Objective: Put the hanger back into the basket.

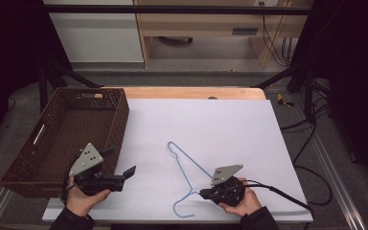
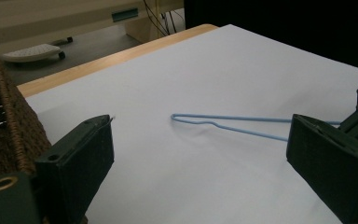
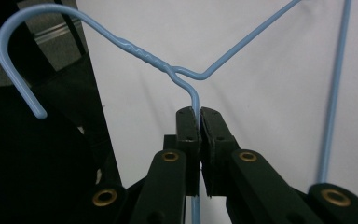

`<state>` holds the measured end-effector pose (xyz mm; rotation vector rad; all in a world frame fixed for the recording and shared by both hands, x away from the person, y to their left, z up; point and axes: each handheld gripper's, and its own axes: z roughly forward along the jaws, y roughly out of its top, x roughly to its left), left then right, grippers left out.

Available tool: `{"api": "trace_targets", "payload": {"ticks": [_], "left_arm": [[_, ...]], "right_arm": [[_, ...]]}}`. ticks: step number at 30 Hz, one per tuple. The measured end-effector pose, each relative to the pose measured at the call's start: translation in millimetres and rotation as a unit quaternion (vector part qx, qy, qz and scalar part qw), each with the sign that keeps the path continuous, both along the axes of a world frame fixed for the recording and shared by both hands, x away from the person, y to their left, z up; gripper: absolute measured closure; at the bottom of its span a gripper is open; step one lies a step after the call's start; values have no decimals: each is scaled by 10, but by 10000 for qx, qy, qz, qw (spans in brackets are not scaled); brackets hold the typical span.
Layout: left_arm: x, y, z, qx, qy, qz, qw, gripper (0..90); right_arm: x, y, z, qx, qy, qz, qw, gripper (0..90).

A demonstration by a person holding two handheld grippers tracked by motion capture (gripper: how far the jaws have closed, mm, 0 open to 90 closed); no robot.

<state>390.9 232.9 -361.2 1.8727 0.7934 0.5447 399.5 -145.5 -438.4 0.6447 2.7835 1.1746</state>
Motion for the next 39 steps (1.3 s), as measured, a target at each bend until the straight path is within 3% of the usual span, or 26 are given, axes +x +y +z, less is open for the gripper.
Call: {"api": "trace_targets", "payload": {"ticks": [2, 8, 15, 21, 28, 35, 39], "left_arm": [[1, -38, -16, 62, 8, -64, 10000, 76], [22, -206, -105, 256, 117, -315, 9991, 81], [62, -505, -256, 690, 226, -738, 9946, 86], [132, -700, -379, 1017, 326, -1053, 9887, 95], [220, -917, -444, 1337, 307, -1332, 9816, 108], [299, -1174, -534, 1829, 163, -1574, 9703, 143], [342, -1291, -589, 2004, 69, -1653, 9656, 171]], "right_arm": [[10, -50, 51, 187, 21, -39, 9998, 876], [38, -149, 108, 441, 37, -121, 9989, 877], [48, -204, 139, 567, 68, -191, 9982, 877], [49, -227, 155, 596, 71, -227, 9979, 877], [52, -238, 163, 617, 63, -257, 9977, 877], [62, -268, 169, 681, 79, -292, 9972, 877], [62, -284, 176, 685, 69, -307, 9972, 877]]}}
